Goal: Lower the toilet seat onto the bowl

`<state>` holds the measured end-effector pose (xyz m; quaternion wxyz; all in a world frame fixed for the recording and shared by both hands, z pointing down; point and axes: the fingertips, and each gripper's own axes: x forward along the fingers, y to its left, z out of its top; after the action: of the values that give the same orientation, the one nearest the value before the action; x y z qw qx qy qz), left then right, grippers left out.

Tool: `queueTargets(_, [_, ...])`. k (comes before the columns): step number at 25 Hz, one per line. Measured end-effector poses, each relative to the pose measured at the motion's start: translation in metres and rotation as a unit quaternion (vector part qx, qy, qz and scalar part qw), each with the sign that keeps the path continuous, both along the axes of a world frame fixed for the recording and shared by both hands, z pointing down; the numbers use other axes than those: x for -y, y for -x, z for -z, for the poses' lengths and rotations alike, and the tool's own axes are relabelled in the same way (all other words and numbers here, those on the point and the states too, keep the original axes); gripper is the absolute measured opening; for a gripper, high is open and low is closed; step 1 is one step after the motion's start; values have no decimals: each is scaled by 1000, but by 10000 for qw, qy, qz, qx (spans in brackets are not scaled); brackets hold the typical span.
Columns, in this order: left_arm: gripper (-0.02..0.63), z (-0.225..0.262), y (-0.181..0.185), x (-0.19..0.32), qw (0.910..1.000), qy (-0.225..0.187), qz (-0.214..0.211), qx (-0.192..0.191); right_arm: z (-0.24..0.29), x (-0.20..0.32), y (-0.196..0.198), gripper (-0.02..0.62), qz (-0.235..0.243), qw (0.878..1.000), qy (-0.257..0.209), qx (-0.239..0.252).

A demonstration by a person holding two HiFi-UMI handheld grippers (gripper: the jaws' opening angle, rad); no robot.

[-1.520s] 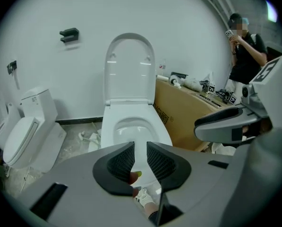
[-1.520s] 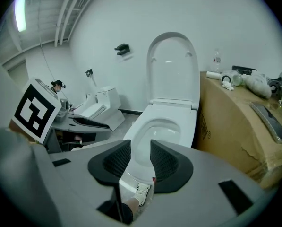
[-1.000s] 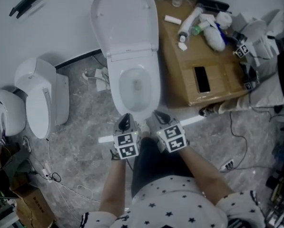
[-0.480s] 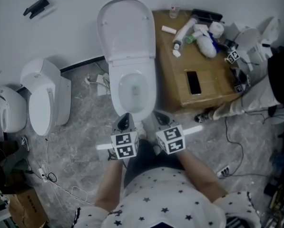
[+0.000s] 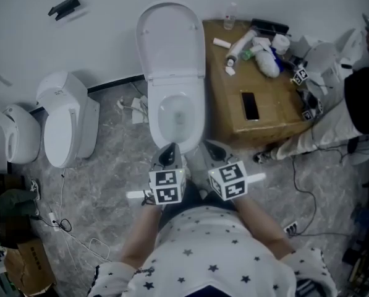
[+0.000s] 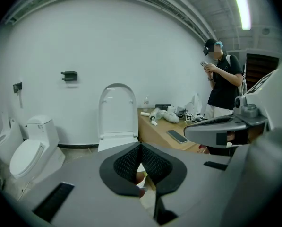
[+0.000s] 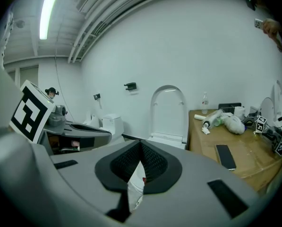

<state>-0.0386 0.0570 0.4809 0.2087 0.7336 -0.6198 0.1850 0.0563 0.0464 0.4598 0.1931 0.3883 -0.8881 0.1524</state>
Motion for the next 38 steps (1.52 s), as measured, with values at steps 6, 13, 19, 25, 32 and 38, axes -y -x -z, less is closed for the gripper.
queueTargets(6, [0,21,-3,-25,9998,-148,81,88,21,-23,-4,8,139,9997,-157,91])
queueTargets(13, [0,42,-8,-51,9992,-382,99,10,39,-48,-10,8,286,9990,-244,224])
queueTargets(19, [0,47,-10,-65,9989,-449,101,-23,51,-61,-14,8,264,9985,-304,376])
queueTargets(25, [0,47,-12,-73,9989,-460,78,-11,57,-69,-17,6,242,9977,-395,495])
queueTargets(32, [0,47,-10,-80,9989,-461,77,-19,59,-76,-12,6,275,9974,-458,482])
queueTargets(38, [0,51,-9,-80,9987,-495,117,-26,57,-77,-13,6,239,9976,-448,474])
